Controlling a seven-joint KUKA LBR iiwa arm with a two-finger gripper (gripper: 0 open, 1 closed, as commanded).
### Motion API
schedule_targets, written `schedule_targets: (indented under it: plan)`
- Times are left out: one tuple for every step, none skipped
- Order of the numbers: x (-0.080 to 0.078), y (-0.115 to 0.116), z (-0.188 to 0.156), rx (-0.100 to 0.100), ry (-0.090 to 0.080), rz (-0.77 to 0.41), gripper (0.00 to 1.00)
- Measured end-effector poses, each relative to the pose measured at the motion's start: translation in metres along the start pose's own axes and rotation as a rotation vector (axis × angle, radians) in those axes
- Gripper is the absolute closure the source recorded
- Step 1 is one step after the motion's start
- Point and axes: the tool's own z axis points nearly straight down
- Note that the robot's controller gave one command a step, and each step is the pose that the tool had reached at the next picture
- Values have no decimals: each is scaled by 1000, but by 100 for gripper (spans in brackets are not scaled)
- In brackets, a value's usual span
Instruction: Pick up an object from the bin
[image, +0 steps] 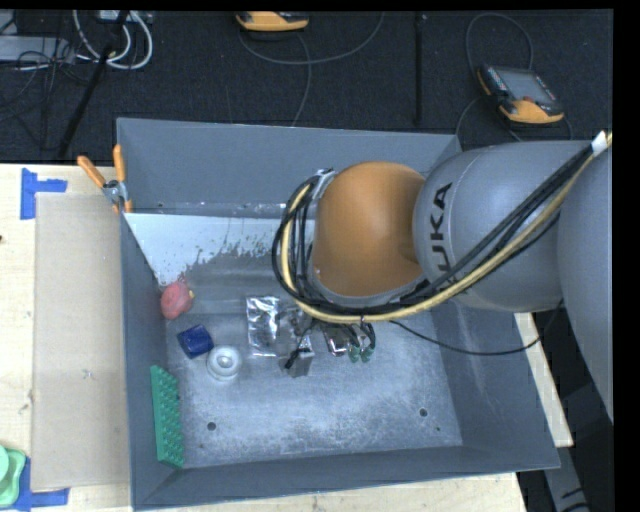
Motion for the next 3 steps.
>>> schedule_targets:
  plan:
    - [-17, -6, -25, -1, -10, 33, 100]
    - [-34, -14, -46, -1, -11, 43, 100]
    - [-52, 39, -9, -3, -7, 3, 100]
